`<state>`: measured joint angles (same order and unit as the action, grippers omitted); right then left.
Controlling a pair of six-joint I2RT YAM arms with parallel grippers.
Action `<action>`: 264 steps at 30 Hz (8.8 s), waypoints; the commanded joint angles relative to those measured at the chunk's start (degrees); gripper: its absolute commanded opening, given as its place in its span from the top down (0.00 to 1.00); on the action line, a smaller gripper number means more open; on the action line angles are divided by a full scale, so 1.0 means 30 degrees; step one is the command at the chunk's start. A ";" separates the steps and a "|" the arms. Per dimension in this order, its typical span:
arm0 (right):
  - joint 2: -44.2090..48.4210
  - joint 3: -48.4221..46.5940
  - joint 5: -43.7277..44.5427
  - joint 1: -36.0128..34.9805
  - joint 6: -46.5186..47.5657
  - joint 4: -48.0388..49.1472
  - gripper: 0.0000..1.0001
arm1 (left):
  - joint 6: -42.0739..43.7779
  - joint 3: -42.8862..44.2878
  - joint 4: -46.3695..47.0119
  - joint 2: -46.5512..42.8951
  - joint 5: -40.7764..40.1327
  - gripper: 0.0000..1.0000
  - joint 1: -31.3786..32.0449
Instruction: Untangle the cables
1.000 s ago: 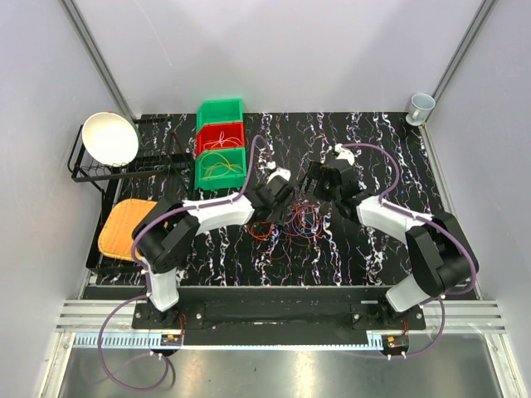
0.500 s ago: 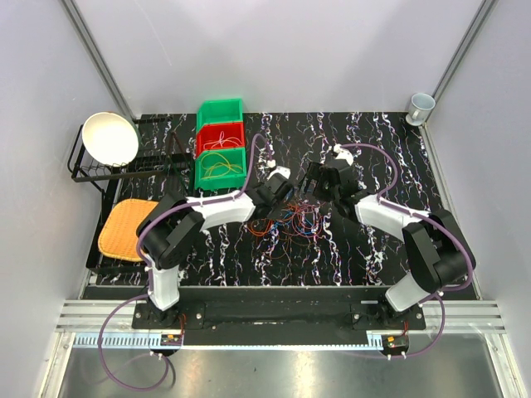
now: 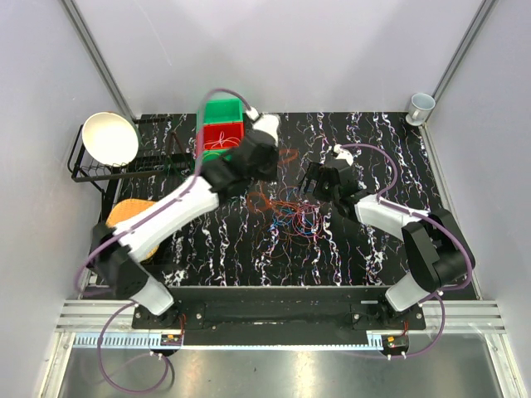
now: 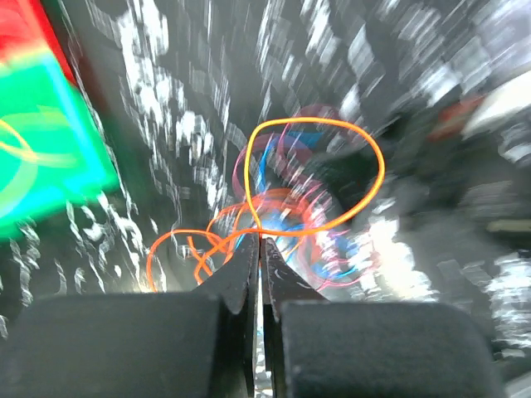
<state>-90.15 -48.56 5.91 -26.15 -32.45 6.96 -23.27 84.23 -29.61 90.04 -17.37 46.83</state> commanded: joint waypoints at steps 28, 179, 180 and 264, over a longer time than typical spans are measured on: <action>0.0138 -0.0367 -0.0886 0.0309 -0.0493 0.0521 0.00 | -0.2173 -0.5631 -0.1997 -0.8187 -0.3733 1.00 -0.1136; 0.2687 0.2503 -0.4637 0.0690 -0.0346 0.5589 0.00 | -0.0360 0.8453 0.1547 0.4232 0.2916 1.00 -0.9367; 0.2570 0.2474 -0.4666 0.0661 -0.0376 0.5590 0.00 | -0.0302 0.8719 0.1896 0.4873 0.2975 1.00 -0.9485; -0.0360 0.0833 -0.6981 0.0690 -0.1137 0.5269 0.00 | -0.1709 -0.1382 0.3429 -0.0596 0.4442 0.14 -0.9375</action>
<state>-91.05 -43.86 -14.66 -24.32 -36.10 22.65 -30.26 84.60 -11.86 93.76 -6.04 15.11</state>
